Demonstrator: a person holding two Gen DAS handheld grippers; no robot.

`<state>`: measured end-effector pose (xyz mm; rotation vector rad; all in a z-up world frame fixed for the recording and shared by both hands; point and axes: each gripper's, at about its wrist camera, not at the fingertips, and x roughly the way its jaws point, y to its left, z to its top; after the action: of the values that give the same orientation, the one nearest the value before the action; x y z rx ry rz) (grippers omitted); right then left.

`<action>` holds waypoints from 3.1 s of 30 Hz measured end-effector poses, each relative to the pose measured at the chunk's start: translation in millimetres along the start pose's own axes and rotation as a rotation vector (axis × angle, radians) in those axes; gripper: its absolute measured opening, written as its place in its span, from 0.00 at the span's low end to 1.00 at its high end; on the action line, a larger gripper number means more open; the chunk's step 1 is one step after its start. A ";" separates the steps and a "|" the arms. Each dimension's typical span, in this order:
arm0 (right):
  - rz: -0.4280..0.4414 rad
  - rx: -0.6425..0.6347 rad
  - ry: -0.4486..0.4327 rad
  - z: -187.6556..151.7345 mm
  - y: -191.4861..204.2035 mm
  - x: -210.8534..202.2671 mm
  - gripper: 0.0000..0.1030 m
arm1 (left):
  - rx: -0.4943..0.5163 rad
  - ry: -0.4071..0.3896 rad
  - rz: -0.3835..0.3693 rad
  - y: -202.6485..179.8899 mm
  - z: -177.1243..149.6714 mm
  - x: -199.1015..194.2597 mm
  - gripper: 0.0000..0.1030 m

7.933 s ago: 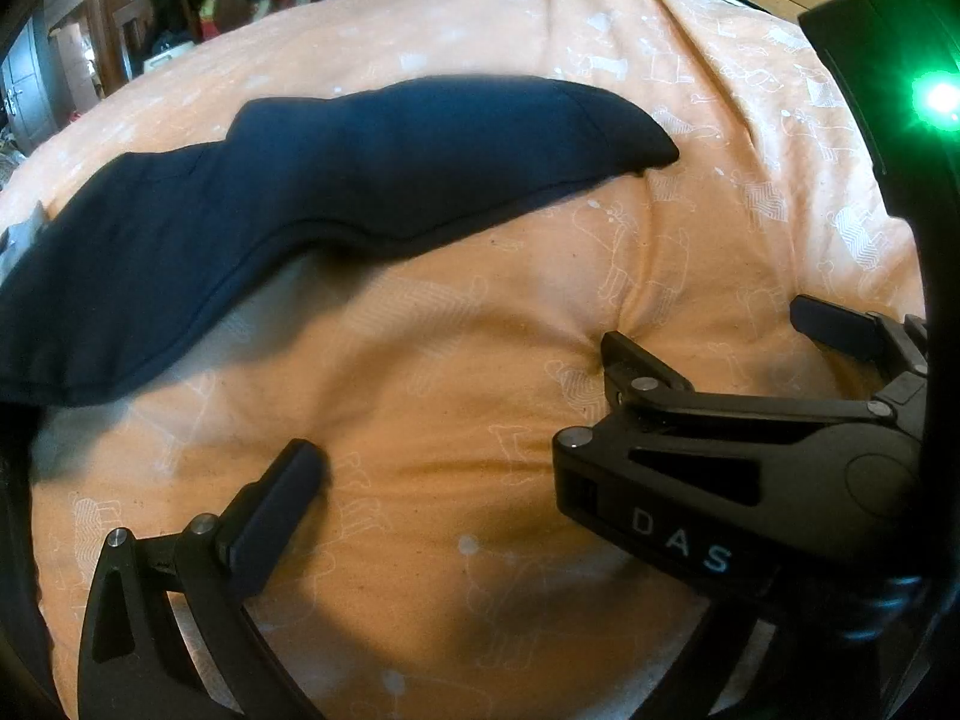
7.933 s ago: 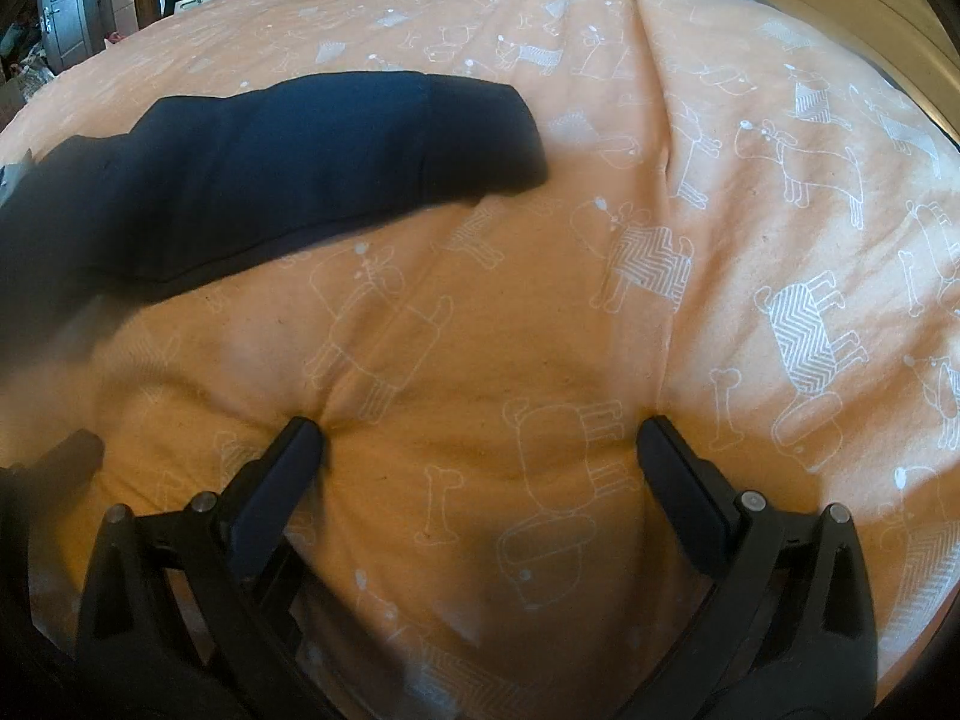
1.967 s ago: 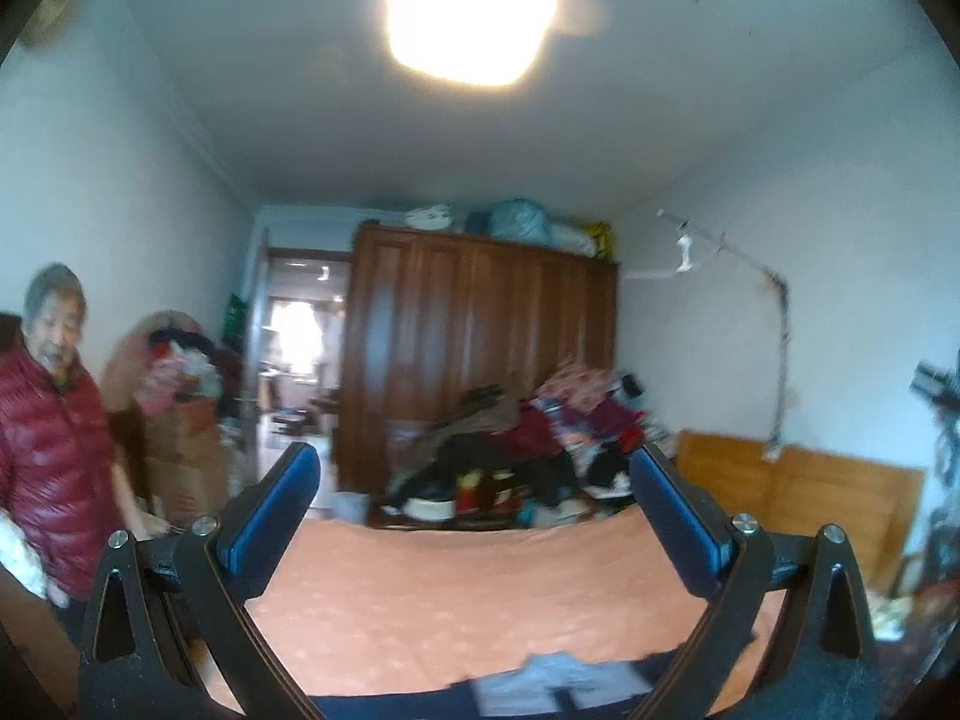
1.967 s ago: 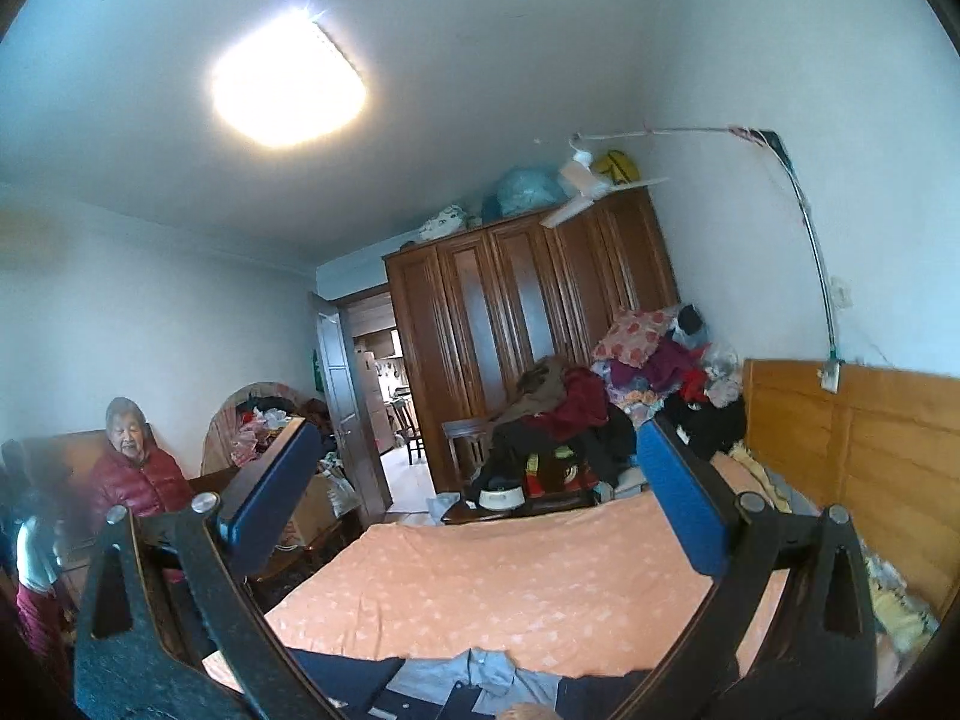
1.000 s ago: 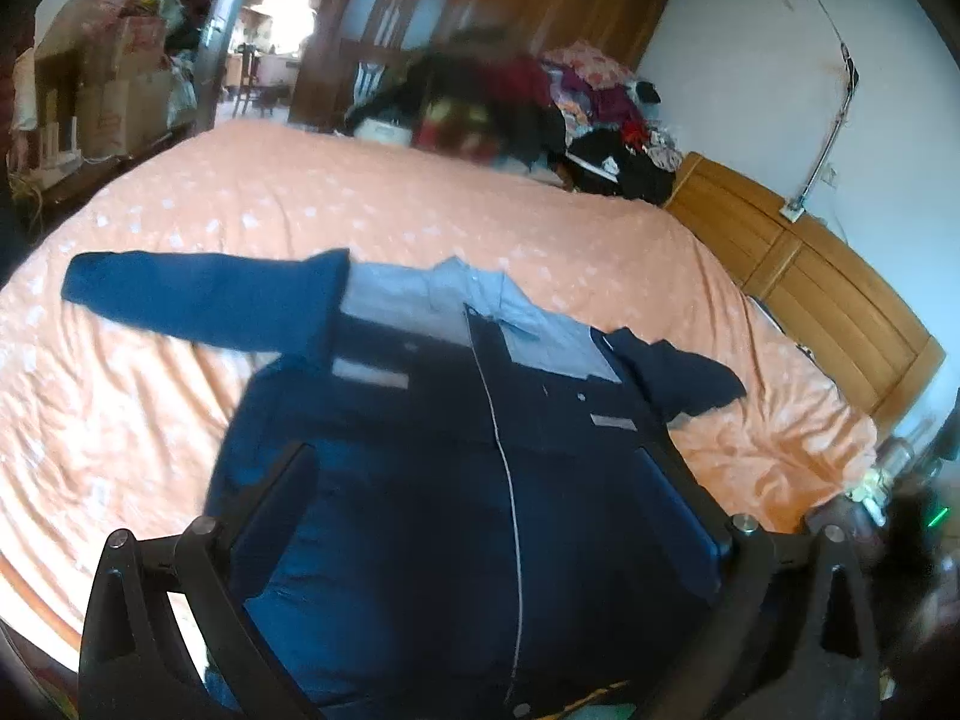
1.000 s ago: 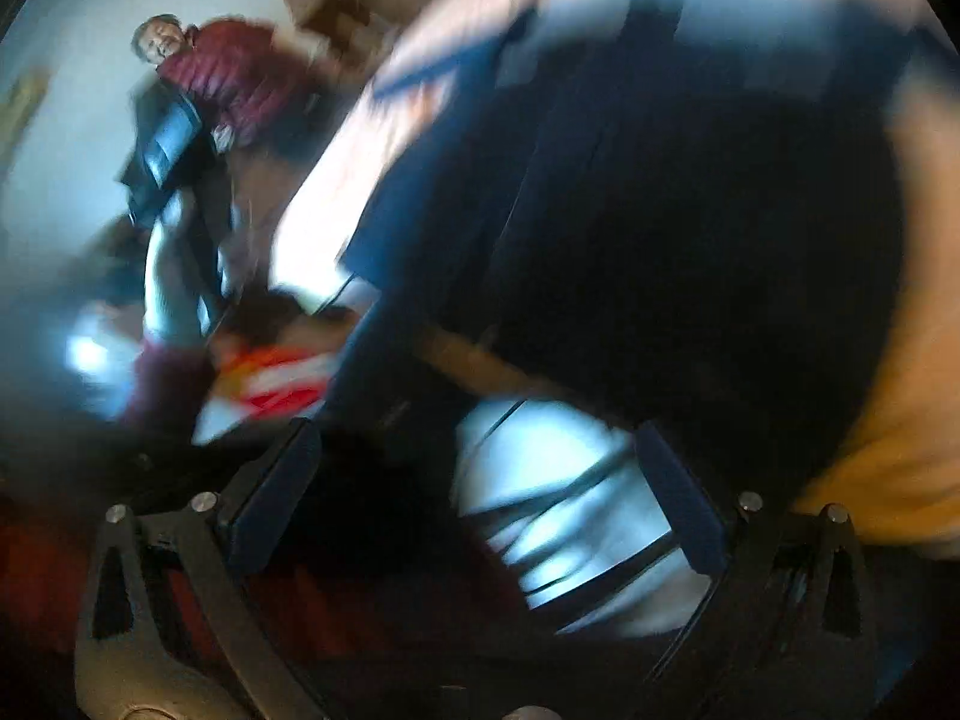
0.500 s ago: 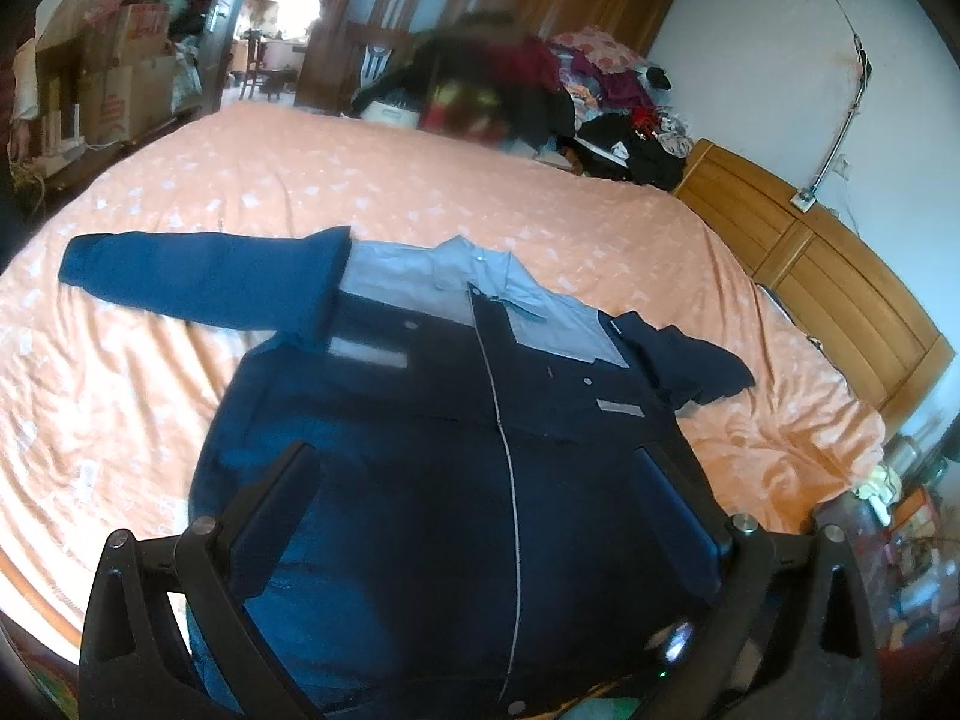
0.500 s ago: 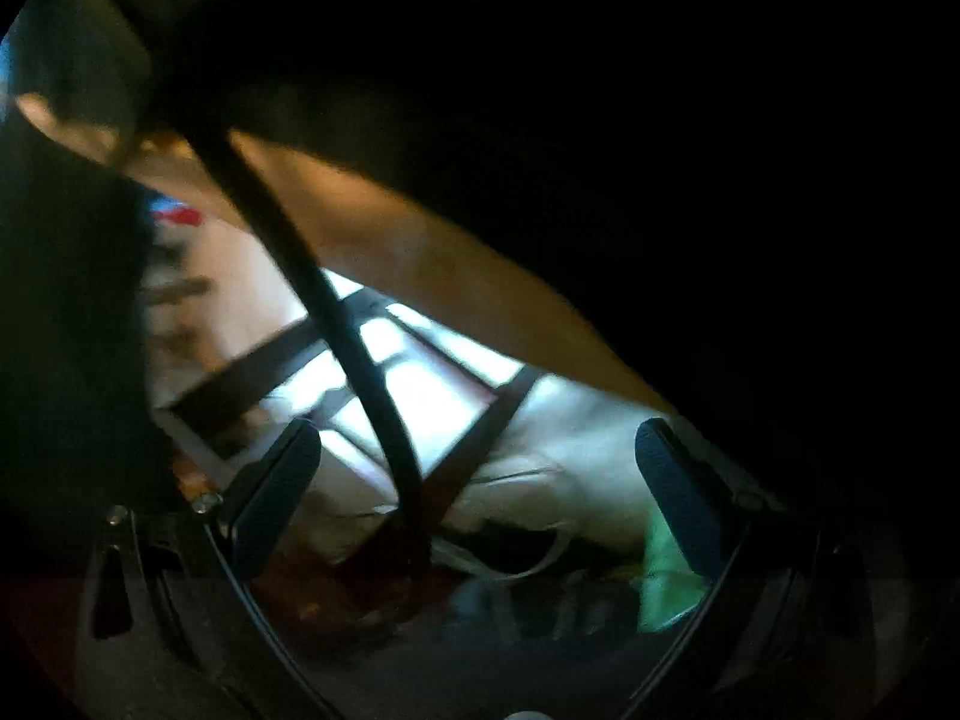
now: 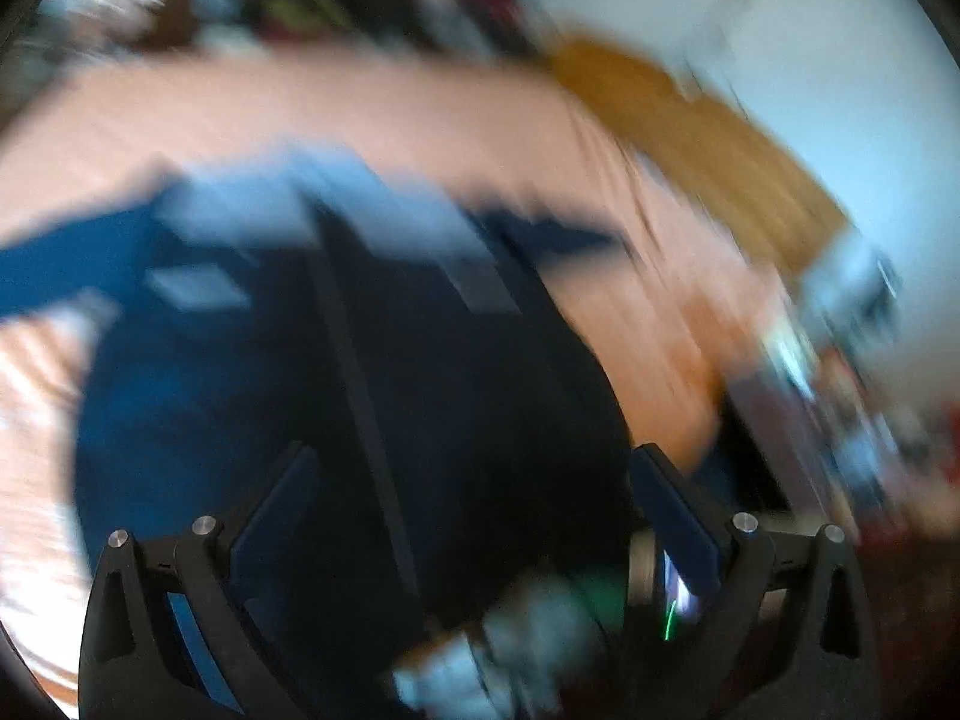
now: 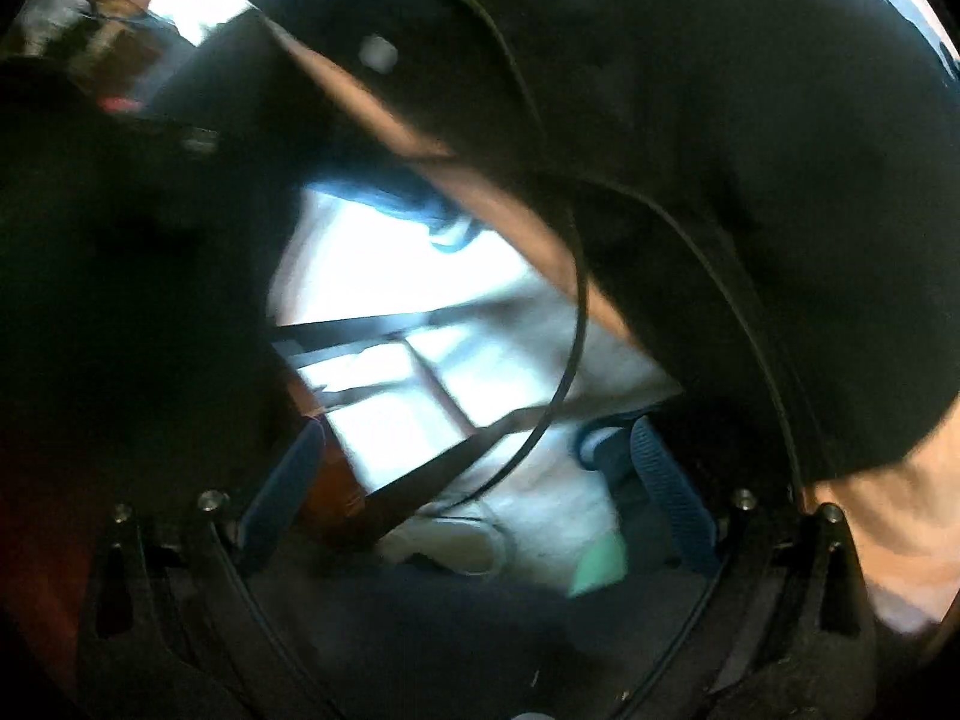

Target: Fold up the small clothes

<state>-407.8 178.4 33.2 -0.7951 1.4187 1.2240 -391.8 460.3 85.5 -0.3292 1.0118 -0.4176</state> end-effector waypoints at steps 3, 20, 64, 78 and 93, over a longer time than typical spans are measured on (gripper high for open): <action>0.080 0.082 -0.082 -18.2 -19.1 -41.5 0.99 | 0.048 0.293 -0.069 -10.0 -39.6 62.9 1.00; 0.042 0.279 -0.272 -9.9 -67.0 -69.0 0.96 | 0.079 0.656 0.169 -5.5 -83.3 180.6 0.70; -0.638 0.519 -0.930 61.8 -213.2 -289.8 1.00 | -0.271 -0.501 0.336 47.9 148.1 -35.1 1.00; -0.308 0.657 -0.879 35.3 -243.1 -257.3 1.00 | -0.144 -0.528 0.461 -2.9 196.1 -23.3 1.00; -0.399 0.410 -1.070 21.6 -163.9 -319.0 1.00 | 0.200 -0.668 0.146 -134.4 222.6 -155.5 1.00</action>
<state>-176.5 111.5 299.9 -0.0537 0.5390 0.7787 -295.4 434.0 371.5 -0.1900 0.3343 -0.2446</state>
